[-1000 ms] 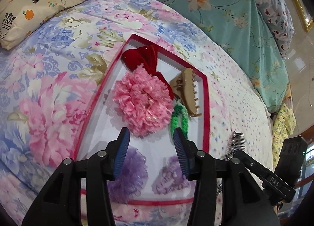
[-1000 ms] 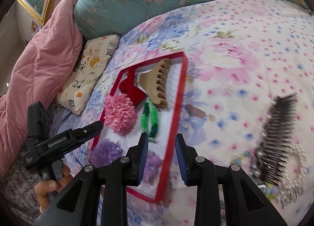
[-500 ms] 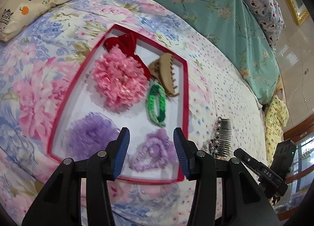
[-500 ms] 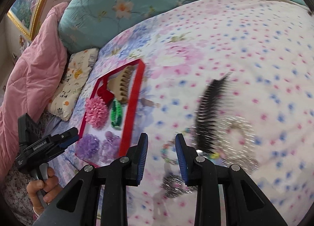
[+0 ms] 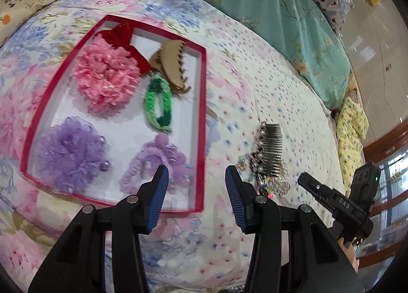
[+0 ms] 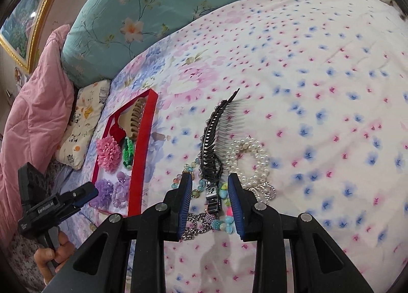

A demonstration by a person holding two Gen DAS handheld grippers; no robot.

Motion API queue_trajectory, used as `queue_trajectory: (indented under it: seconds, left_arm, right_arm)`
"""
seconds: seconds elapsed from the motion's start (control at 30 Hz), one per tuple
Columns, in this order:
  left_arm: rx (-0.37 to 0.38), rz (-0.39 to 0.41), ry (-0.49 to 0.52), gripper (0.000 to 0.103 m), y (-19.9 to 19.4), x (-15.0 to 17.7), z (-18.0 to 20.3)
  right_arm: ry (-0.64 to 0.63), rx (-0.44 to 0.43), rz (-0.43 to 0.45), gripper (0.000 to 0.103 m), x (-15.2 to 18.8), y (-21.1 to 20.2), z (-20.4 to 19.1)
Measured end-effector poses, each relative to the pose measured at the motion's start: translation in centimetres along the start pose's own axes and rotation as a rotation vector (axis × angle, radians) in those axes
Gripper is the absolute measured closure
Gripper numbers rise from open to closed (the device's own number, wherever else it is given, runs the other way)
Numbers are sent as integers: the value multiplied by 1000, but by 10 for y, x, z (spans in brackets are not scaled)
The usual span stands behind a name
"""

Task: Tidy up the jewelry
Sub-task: 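Move both open tools back toward the black comb and bead bracelets, then grasp the black comb with the right tool while the left grasps the pearl bracelet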

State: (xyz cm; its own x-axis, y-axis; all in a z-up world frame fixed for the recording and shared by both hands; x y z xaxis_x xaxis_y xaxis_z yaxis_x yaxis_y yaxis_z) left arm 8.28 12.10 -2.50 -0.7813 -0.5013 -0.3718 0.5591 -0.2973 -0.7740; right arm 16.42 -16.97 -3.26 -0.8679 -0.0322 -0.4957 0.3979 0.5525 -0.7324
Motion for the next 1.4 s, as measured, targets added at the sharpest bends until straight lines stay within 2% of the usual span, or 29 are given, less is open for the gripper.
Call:
queue_trajectory:
  seconds: [0.4,0.87,0.93,0.97,1.0,1.2,1.4]
  left_arm:
    - [-4,-61,66,58,21,13,29]
    - [-22,-155,174,58,57,29,61]
    - [-24,-165,182,58,62,29,65]
    - [-25,-171,187,58,66,29,67]
    - [-24,-173,190,58,67,29,69]
    - [-19,-201,234,58,87,30,88]
    - [2,-247,265,58,110,42,109]
  right_arm:
    - [23,-24,4,71,-7,7,5]
    - [36,-39,-54,68,-36,71,9]
    - [39,-51,-59,79,-37,76,9]
    - [38,-49,-61,96,-36,76,9]
    - [40,-45,-59,101,-36,75,11]
    - [93,-71,3,102,-36,41,29]
    - [141,-54,73,102,-36,-4,55]
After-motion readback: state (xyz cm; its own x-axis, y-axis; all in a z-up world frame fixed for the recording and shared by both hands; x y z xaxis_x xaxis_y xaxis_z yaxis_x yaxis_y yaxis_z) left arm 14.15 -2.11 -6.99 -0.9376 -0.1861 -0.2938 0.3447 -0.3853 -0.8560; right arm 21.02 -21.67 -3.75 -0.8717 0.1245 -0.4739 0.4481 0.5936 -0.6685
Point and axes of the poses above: each gripper's, at about its wrist camera, not at the fingertips, and y roughly the way its jaws point, z to its right, x to its underside, the point moved 3 cm from there along y, roughly the way its jaws point, and after that the axes turned 5 degrees about -y, right-handed, at the moved point
